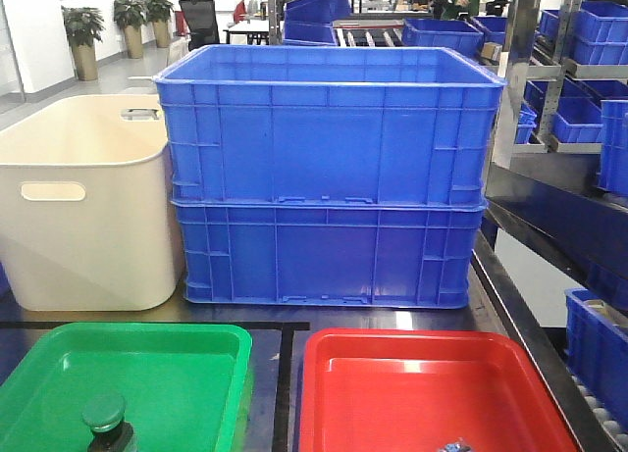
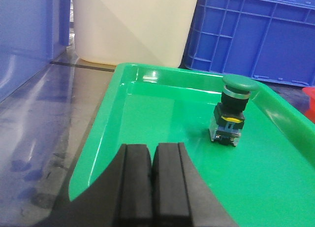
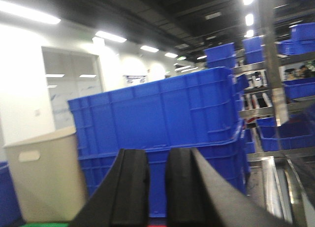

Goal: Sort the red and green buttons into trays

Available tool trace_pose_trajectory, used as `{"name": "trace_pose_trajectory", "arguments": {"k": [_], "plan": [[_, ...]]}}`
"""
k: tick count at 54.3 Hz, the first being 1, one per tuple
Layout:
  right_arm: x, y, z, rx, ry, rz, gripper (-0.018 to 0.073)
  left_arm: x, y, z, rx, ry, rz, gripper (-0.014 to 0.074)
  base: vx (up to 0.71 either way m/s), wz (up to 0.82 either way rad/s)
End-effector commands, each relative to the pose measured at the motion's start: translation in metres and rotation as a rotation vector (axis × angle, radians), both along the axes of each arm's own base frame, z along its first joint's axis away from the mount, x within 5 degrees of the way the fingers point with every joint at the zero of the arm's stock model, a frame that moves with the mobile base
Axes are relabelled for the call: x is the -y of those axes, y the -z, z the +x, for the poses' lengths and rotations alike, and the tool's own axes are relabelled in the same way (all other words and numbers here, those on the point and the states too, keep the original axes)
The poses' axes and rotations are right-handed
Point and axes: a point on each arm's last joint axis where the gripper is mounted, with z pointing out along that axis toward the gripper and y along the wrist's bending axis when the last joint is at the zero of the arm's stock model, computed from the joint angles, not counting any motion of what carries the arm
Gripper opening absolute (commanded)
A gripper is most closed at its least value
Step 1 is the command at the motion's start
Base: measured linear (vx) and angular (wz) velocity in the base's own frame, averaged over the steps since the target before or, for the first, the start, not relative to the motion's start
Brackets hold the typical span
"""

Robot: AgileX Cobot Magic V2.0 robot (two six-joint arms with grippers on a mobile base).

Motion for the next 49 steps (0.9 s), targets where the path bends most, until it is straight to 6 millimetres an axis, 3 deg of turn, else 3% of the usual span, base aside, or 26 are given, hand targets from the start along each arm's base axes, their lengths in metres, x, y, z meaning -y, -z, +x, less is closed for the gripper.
{"name": "trace_pose_trajectory", "arguments": {"k": [1, 6, 12, 28, 35, 49], "plan": [[0.004, -0.009, -0.01, 0.042, 0.016, 0.037, 0.008, -0.001, -0.015, -0.001, 0.107, -0.007, -0.023, 0.0057, 0.0, 0.0], [0.009, -0.006, -0.017, 0.029, 0.052, 0.059, -0.0016, -0.001, -0.015, -0.001, 0.107, -0.007, -0.023, 0.0057, 0.0, 0.0], [0.014, 0.001, -0.023, -0.006, 0.095, 0.032, -0.0015, -0.001, -0.015, -0.001, 0.107, -0.007, -0.023, 0.0057, 0.0, 0.0], [0.011, 0.027, -0.022, -0.206, 0.131, -0.358, -0.0012, -0.001, -0.015, -0.001, 0.107, -0.007, -0.023, 0.0057, 0.0, 0.0], [0.011, 0.038, -0.019, -0.267, 0.123, -0.385, -0.0012, -0.001, -0.015, -0.001, 0.107, -0.007, -0.023, 0.0057, 0.0, 0.0], [0.002, 0.095, 0.007, -0.113, 0.103, -0.275, -0.0012, -0.001, -0.015, -0.001, 0.107, -0.007, -0.023, 0.0057, 0.0, 0.0]]}}
